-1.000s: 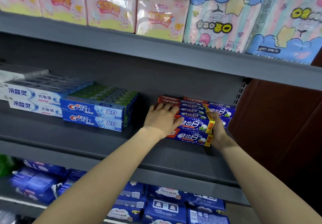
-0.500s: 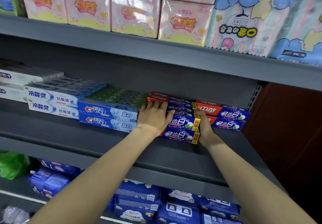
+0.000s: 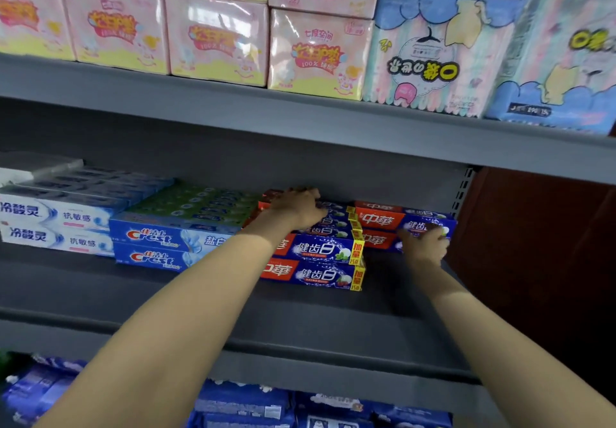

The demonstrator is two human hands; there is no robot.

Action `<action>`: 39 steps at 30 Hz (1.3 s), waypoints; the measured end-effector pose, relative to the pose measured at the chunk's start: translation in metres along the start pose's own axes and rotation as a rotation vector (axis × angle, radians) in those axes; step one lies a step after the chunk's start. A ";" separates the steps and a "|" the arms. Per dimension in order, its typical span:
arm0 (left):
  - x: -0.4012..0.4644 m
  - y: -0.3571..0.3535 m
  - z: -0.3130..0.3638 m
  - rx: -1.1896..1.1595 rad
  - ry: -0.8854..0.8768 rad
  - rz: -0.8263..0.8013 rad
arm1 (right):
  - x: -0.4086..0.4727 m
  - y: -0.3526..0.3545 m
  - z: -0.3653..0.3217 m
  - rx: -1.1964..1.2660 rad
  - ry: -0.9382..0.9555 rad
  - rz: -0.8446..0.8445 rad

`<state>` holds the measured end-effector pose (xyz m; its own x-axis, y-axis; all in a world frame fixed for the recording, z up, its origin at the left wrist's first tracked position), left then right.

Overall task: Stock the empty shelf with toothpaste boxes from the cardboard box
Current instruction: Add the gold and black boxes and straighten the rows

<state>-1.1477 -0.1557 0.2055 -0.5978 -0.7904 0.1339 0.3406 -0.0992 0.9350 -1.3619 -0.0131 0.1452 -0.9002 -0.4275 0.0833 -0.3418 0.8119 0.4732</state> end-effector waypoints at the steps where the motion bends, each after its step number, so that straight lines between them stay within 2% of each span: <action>1: 0.008 -0.006 0.002 -0.027 0.002 -0.041 | 0.007 0.006 0.005 -0.025 -0.025 0.039; 5: 0.034 -0.018 0.000 -0.086 0.028 -0.133 | 0.036 0.017 0.022 -0.030 -0.101 0.048; 9: 0.045 -0.020 -0.009 0.008 0.057 -0.155 | 0.053 0.010 0.029 -0.016 -0.121 -0.013; 15: 0.050 -0.027 -0.005 0.082 0.022 -0.197 | 0.058 0.006 0.030 -0.038 -0.168 0.046; 19: 0.045 -0.027 -0.004 0.048 0.014 -0.179 | 0.055 -0.010 0.020 -0.070 -0.121 0.017; 26: 0.016 -0.006 -0.005 -0.045 0.014 0.045 | 0.047 -0.031 0.007 -0.115 -0.056 -0.079; 32: -0.002 -0.007 -0.002 -0.009 -0.007 -0.030 | 0.034 -0.038 -0.003 -0.032 0.105 -0.158; 39: -0.007 -0.007 0.001 0.005 -0.025 -0.044 | 0.011 -0.069 -0.021 0.060 0.150 -0.377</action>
<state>-1.1468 -0.1484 0.1984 -0.6299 -0.7701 0.1009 0.3104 -0.1306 0.9416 -1.3427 -0.0819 0.1318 -0.6611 -0.7491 0.0425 -0.6594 0.6071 0.4435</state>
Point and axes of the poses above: each hand's wrist, its own x-axis towards the middle knuckle, its own y-axis out of the back of the hand, z = x × y, the point moved 9 cm from there along x, towards the middle knuckle, and after that the axes turned 4 degrees about -x, right-handed, at the moved point
